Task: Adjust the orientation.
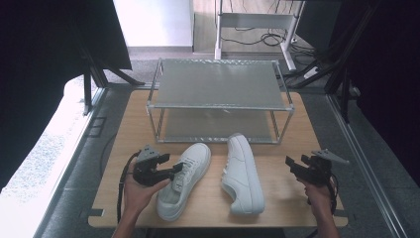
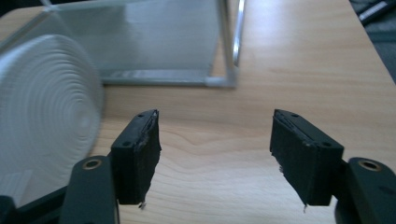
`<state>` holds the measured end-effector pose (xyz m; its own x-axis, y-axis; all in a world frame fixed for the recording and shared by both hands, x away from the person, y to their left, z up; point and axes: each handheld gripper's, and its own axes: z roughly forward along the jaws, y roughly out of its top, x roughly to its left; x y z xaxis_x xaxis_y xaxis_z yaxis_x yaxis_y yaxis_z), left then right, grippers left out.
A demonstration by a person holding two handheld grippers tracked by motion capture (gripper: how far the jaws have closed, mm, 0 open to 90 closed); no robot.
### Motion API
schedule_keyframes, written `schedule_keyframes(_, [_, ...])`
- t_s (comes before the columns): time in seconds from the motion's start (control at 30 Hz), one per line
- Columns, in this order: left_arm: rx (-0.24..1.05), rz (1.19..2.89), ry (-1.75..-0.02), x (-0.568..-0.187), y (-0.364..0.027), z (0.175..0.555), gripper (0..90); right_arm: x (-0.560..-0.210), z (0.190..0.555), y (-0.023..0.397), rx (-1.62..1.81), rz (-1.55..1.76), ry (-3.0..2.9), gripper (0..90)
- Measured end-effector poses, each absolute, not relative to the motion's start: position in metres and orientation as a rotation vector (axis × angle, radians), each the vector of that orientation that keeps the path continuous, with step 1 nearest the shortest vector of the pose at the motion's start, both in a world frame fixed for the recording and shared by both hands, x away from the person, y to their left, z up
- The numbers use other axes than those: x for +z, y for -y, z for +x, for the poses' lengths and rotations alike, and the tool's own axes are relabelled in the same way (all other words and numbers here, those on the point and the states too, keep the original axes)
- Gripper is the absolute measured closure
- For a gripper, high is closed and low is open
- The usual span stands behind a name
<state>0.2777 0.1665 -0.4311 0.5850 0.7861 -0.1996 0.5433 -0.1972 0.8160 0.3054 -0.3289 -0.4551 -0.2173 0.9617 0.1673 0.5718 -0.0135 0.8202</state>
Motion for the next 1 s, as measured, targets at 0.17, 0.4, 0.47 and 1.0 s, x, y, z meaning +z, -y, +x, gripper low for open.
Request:
schedule_keyframes(0.17, [0.348, 1.843, -1.065, -0.429, -0.169, 0.276, 34.3, -0.444, 0.299, 0.316, 1.198, 1.514, -1.861, 43.3])
schedule_keyframes(0.4, [0.343, 1.818, -1.071, -0.426, -0.177, 0.276, 33.8, -0.429, 0.291, 0.299, 1.269, 1.387, -1.964, 67.4])
schedule_keyframes(0.47, [0.337, 1.805, -1.078, -0.425, -0.181, 0.276, 33.8, -0.424, 0.288, 0.293, 1.266, 1.342, -1.988, 71.6])
schedule_keyframes(1.0, [0.298, 1.782, -1.133, -0.427, -0.190, 0.279, 33.9, -0.407, 0.267, 0.240, 1.328, 1.080, -2.197, 81.2])
